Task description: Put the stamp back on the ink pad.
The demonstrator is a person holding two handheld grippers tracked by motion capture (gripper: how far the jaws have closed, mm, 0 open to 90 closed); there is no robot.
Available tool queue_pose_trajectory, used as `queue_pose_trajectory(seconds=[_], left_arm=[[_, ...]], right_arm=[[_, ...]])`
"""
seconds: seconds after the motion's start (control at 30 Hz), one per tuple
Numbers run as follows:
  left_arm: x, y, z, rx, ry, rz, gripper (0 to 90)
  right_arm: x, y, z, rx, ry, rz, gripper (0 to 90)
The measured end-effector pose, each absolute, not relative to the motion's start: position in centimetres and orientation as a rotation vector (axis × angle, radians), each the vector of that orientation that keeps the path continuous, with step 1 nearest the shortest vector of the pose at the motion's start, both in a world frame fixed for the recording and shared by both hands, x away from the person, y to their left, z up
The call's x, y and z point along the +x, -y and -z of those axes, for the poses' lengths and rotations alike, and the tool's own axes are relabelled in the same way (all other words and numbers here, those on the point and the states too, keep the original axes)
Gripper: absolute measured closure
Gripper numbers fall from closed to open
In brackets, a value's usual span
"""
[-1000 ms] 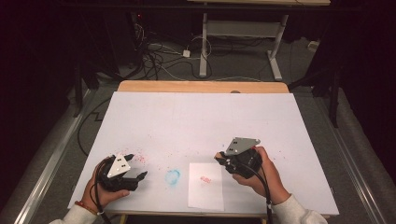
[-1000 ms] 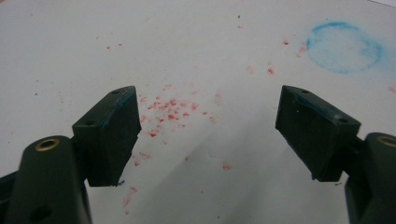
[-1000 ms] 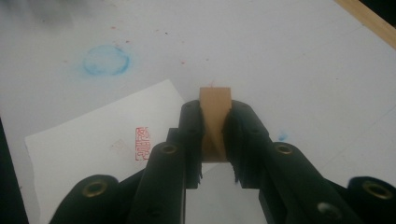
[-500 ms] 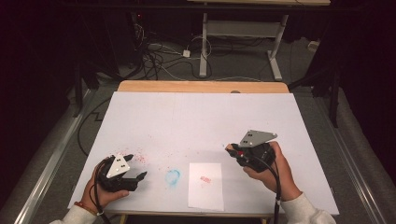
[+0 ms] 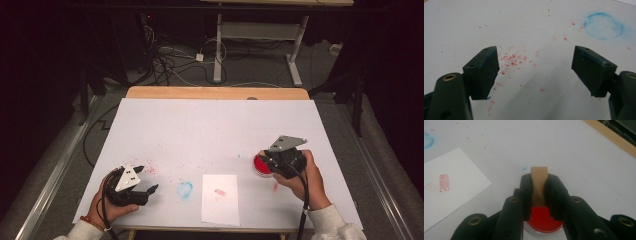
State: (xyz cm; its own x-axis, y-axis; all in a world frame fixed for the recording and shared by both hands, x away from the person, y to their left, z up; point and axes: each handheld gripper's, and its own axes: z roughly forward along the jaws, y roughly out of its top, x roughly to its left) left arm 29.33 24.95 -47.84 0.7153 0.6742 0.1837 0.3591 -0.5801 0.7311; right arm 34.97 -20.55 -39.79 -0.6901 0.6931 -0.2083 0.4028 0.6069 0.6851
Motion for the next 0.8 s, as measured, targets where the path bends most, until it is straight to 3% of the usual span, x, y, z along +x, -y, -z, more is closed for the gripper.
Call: queue_pose_trajectory(seconds=[0.8], left_arm=[[29.4, -24.9, 47.9, 2.241, -0.774, -0.586, 21.2]], right_arm=[[37.8, 21.2, 44.7, 1.004, -2.469, -0.709, 76.2]])
